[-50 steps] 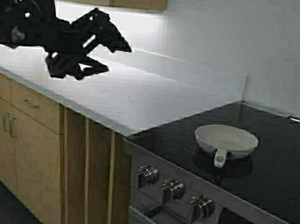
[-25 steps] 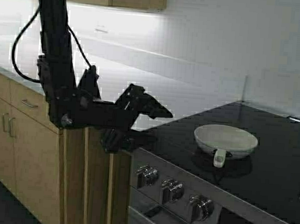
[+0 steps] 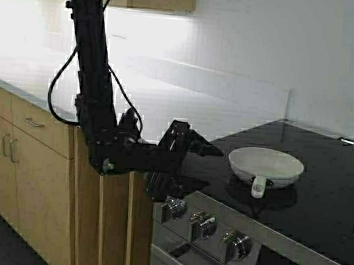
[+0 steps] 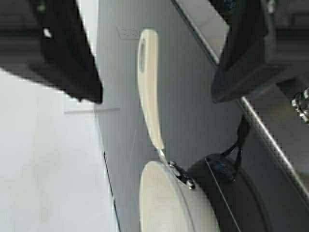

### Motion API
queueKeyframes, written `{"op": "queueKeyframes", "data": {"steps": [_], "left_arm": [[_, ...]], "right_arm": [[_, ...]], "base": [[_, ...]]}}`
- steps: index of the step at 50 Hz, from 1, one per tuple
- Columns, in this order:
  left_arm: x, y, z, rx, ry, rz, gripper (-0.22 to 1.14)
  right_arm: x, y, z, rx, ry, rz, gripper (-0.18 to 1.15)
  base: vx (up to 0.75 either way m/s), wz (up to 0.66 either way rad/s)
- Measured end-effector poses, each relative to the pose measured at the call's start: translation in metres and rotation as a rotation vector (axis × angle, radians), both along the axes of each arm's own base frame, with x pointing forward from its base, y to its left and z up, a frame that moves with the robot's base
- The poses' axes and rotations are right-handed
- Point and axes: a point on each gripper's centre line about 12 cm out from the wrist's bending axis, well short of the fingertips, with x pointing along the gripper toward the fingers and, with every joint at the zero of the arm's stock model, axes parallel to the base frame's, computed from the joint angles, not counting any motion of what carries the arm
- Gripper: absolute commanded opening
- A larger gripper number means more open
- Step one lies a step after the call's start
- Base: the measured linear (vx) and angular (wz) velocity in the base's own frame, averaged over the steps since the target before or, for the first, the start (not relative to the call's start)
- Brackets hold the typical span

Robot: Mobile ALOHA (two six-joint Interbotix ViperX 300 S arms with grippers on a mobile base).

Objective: Wash the pan

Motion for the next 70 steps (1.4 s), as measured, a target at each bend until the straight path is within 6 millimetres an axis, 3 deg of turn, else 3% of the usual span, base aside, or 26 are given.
{"op": "queueKeyframes", "data": {"steps": [41, 70], "left_arm": [[0.019, -0.079, -0.019, 0.032, 0.047, -0.080, 1.00], [0.024, -0.108, -0.026, -0.031, 0.068, -0.099, 1.00]], "right_arm": [[0.001, 0.000, -0.002, 0.000, 0.008, 0.000, 0.07], [0.001, 0.000, -0.002, 0.000, 0.014, 0.000, 0.07]], "base": [[0.00, 0.00], [0.00, 0.00]]}}
